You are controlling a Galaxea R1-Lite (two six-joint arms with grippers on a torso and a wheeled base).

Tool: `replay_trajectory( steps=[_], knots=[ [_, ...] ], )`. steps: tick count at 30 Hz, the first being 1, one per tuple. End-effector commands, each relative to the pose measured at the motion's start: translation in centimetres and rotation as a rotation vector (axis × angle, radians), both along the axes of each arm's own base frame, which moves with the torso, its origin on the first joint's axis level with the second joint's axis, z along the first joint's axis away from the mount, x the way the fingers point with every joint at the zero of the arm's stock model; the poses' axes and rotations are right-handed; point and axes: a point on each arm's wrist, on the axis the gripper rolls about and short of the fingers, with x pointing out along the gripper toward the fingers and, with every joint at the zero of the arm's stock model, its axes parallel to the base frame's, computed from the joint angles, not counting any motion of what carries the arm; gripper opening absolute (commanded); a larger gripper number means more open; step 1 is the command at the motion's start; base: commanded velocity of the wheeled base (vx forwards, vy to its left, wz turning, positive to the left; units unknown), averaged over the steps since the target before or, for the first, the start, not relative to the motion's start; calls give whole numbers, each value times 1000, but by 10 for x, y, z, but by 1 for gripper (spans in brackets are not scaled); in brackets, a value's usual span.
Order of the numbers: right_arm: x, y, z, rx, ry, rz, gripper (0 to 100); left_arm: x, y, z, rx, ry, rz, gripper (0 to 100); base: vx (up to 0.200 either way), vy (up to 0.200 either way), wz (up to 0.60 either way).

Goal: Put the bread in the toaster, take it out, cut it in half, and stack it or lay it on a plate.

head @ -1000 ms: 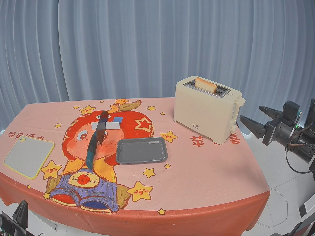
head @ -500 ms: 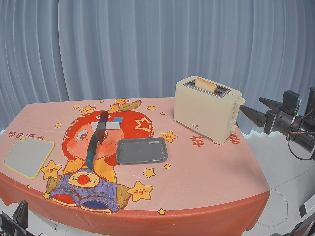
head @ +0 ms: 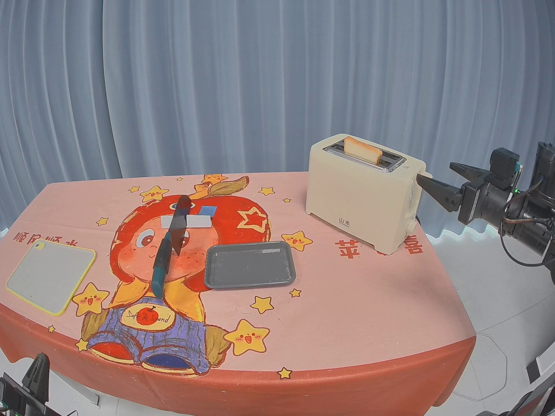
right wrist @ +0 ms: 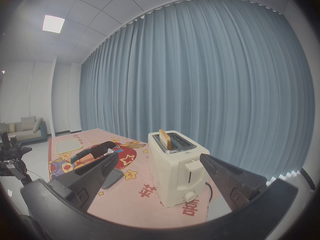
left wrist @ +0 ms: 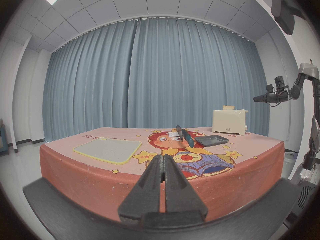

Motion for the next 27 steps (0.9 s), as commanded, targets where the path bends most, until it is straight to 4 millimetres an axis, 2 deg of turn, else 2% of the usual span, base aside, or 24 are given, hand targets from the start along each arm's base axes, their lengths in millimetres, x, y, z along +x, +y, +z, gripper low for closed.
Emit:
replay_trajectory(
  steps=[1, 17, 27],
  knots=[
    [6, 1, 2, -9, 24, 1, 100, 1, 0, -5, 0, 17, 0, 0, 0, 0, 0],
    [9, 6, 10, -9, 19, 15, 100, 1, 0, -5, 0, 17, 0, 0, 0, 0, 0],
    [17, 6, 5, -30, 28, 11, 100, 1, 0, -5, 0, 17, 0, 0, 0, 0, 0]
  ],
)
